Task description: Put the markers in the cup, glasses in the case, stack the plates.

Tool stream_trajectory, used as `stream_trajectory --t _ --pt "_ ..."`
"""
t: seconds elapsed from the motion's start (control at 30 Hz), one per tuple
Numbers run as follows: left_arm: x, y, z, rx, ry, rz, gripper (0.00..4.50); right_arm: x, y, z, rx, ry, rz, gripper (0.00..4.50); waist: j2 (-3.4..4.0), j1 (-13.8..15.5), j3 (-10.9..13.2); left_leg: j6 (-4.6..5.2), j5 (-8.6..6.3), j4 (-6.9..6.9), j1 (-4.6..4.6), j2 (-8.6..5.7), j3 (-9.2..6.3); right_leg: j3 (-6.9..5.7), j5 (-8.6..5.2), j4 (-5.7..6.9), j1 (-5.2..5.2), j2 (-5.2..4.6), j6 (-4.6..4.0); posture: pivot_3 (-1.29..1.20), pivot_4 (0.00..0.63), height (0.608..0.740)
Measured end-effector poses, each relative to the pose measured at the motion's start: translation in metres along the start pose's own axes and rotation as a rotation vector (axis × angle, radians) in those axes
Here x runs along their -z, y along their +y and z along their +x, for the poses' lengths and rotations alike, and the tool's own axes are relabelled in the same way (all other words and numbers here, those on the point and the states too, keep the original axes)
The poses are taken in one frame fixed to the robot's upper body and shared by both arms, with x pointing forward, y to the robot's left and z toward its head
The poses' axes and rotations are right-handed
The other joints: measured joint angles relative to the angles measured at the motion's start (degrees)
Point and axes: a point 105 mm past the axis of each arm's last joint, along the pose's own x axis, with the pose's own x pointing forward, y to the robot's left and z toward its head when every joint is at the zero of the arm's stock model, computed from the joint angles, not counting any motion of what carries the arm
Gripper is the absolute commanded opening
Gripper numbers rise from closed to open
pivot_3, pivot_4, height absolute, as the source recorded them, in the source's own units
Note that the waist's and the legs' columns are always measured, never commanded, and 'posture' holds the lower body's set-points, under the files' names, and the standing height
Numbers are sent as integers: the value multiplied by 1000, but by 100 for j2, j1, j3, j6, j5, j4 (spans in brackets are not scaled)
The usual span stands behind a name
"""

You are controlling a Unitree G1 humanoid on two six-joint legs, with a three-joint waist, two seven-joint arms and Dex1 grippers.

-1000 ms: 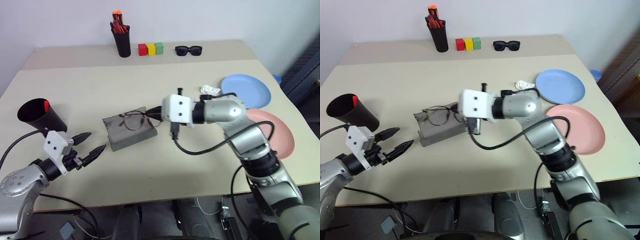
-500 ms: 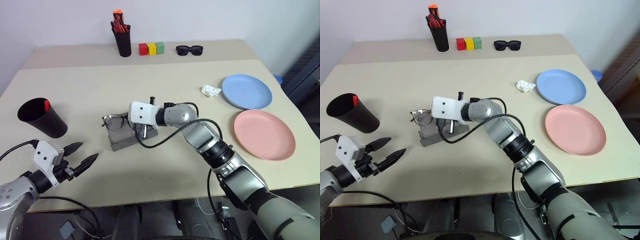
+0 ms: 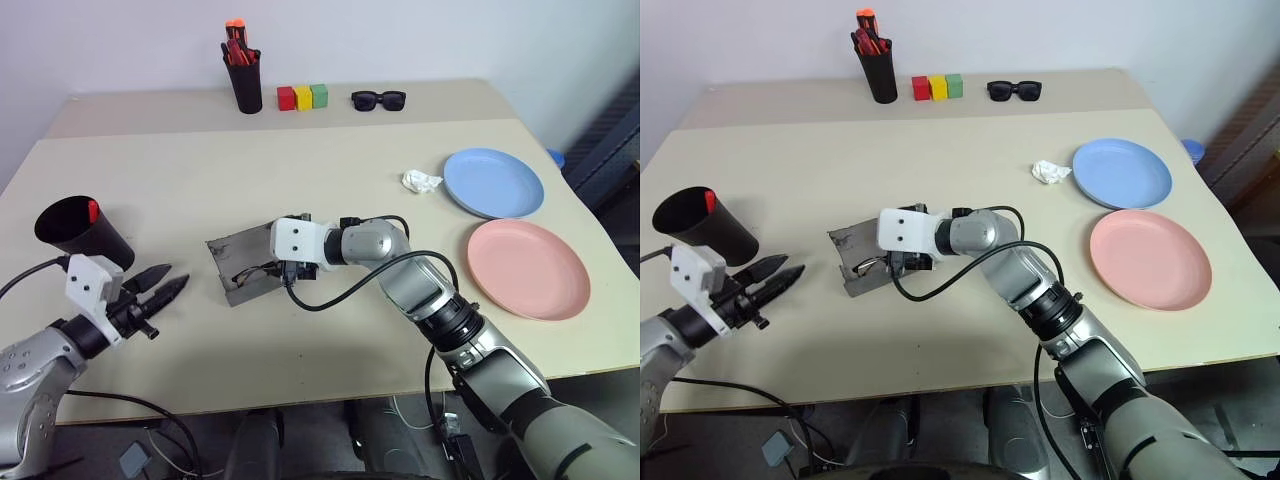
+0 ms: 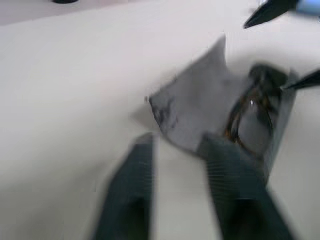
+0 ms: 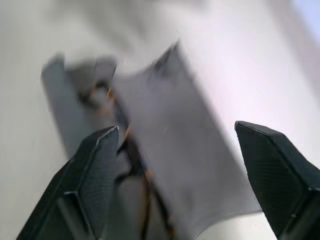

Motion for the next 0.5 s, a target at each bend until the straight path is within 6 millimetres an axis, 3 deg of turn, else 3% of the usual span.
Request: stream_trajectory --t 0.13,0.27,0.5 --pt "-25 8 40 -35 -21 11 29 -12 3 -18 -6 -84 13 3457 -6 78 -4 -1 0 6 2 -2 -6 -4 2 -3 10 0 4 0 150 740" --pt "-42 4 82 -19 -5 -41 29 -7 7 -48 -1 -105 27 3457 -5 92 -3 -1 0 3 4 -4 -9 -7 2 -6 15 -1 8 0 150 740" --pt "-18 14 119 -88 283 -192 29 24 3 -102 72 8 106 3457 -3 35 -1 0 1 0 7 -4 -20 -12 0 0 15 8 9 0 150 740"
